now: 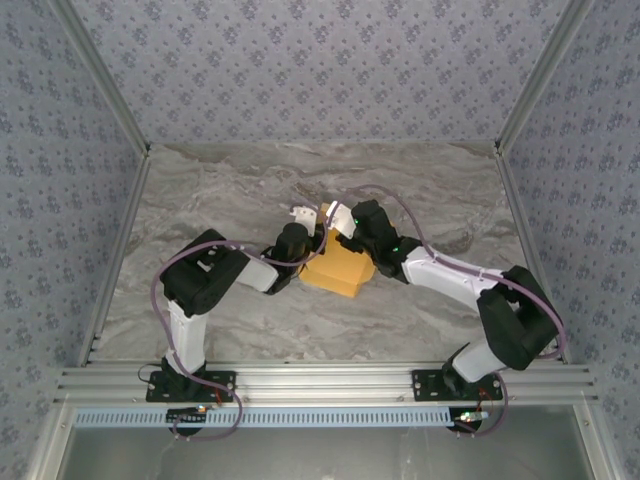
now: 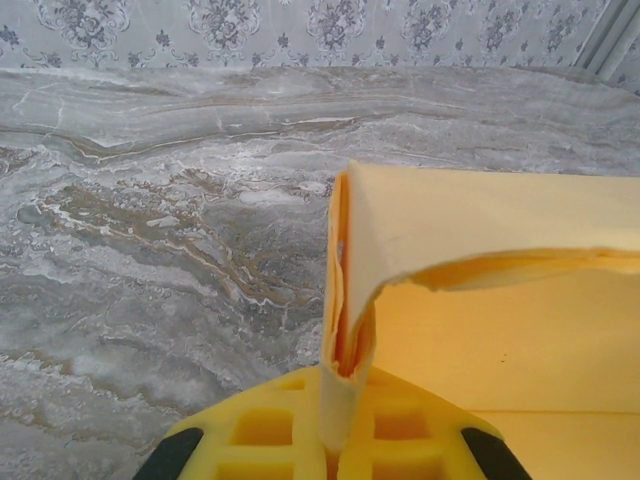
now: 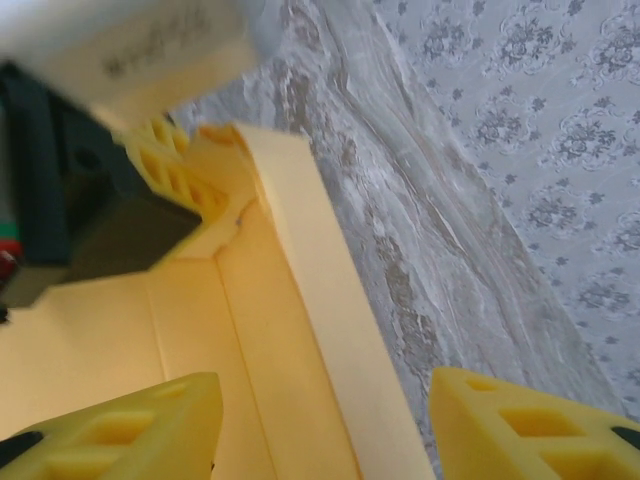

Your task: Fold the paper box

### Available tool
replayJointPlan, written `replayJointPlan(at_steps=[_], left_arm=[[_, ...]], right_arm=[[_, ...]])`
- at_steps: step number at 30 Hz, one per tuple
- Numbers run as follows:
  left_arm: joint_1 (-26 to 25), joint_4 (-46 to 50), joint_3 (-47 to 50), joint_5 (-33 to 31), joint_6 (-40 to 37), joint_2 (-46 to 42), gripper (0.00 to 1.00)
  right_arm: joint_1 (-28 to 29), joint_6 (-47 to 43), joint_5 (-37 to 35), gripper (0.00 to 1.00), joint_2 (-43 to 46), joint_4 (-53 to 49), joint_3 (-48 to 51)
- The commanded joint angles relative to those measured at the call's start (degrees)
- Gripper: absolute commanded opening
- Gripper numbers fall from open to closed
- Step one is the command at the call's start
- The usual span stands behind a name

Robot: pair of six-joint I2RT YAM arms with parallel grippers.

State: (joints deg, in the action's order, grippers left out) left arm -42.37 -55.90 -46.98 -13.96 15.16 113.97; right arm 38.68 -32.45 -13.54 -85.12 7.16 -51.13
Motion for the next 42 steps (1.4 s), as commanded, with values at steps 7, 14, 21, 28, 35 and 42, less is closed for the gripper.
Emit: replayJointPlan(at_steps=[7,14,21,28,35,42], left_arm=[[-0.1,-0.2,0.7,0.8,-2.5,-1.4,0.04],[-0.1,-2.4,1.6,2.2,-3.9,-0.6,0.06],[-0.1,-4.9,2.2,4.8,-5.8,0.5,0.08],[-0.1,-5.7,2.3,5.8,-5.8,0.8,0.09],[-0.1,-6.5,2.8,5.8,-5.9,1.0,0.1],[-0.1,-6.7,3.1,5.9,-6.0,0.6,0.1]], right_arm=[[-5.5,17.5,19.0,0.61,5.0,-1.6,-4.4],[-9.9,27.4,25.1,0.58,-1.2,-2.3,-8.9],[-10.5,32.6,29.1,0.58,-10.2,-8.0,-16.7],[-11.9,37.2,33.9,0.57,-15.2,-9.0,-19.9],[-13.2,38.5,36.2,0.53,-17.2,-9.8,-19.6],[-13.4,38.7,36.6,0.51,-19.6,-11.0,-20.4]])
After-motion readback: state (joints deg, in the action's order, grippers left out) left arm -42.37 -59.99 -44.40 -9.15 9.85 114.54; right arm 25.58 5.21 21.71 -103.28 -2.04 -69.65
